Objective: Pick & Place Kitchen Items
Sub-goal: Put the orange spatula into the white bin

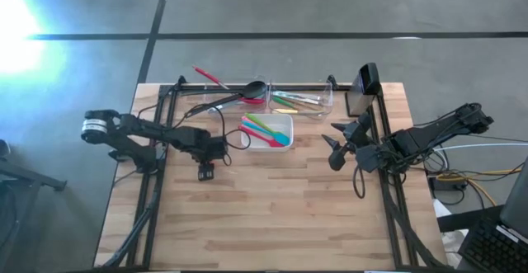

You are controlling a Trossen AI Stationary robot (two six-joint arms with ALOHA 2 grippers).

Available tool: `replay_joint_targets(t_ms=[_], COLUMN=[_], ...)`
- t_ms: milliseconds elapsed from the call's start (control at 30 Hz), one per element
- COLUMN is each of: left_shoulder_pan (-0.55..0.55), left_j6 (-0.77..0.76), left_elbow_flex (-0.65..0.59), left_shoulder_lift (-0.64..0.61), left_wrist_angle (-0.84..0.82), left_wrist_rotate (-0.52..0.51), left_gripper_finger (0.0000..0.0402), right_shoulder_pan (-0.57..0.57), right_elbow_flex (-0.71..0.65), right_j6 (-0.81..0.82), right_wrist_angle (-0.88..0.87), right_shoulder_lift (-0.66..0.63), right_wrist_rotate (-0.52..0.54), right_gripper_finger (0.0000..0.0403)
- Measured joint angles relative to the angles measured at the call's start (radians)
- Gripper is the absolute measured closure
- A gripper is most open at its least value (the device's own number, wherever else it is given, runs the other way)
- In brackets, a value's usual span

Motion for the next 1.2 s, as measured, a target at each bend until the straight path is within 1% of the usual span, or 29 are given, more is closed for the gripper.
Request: replay_joint_targets(t_ms=[100, 233, 267, 567, 733, 833, 900, 967, 1100, 1200], left_shoulder_pan=[0.001, 0.001, 0.001, 0.0, 0.0, 0.0, -0.001, -0.003, -0.006, -0.009], left_j6=[0.002, 0.004, 0.006, 0.019, 0.023, 0.022, 0.011, -0.007, -0.067, -0.113], left_elbow_flex=[0.0, 0.0, 0.0, 0.027, 0.063, 0.068, 0.068, 0.071, 0.069, 0.069], left_shoulder_lift=[0.0, 0.0, 0.0, -0.002, -0.032, -0.081, -0.121, -0.177, -0.271, -0.346], left_wrist_angle=[0.0, -0.002, -0.002, -0.022, -0.054, -0.055, -0.037, -0.035, -0.027, 0.049], left_wrist_rotate=[0.007, 0.03, 0.036, 0.055, 0.064, 0.07, 0.103, 0.112, 0.107, 0.083], left_gripper_finger=[0.0254, 0.0359, 0.0369, 0.0367, 0.0367, 0.0367, 0.0367, 0.0367, 0.0367, 0.0367], right_shoulder_pan=[0.0, 0.0, 0.0, 0.0, 0.0, 0.0, 0.001, 0.001, 0.001, 0.001], right_elbow_flex=[0.0, 0.0, 0.0, 0.0, 0.0, 0.0, 0.0, 0.0, 0.0, 0.0], right_j6=[0.0, 0.0, 0.0, 0.0, 0.001, 0.004, 0.004, 0.004, 0.002, 0.002], right_wrist_angle=[0.0, 0.0, 0.0, 0.0, 0.0, 0.0, -0.001, -0.001, -0.001, 0.0], right_shoulder_lift=[0.0, 0.0, 0.0, 0.0, 0.0, 0.0, 0.0, 0.0, 0.0, 0.0], right_wrist_rotate=[-0.002, -0.003, -0.003, -0.003, -0.018, -0.029, -0.03, -0.03, -0.03, -0.029], right_gripper_finger=[0.0184, 0.0184, 0.0184, 0.0184, 0.0184, 0.0184, 0.0184, 0.0184, 0.0184, 0.0184])
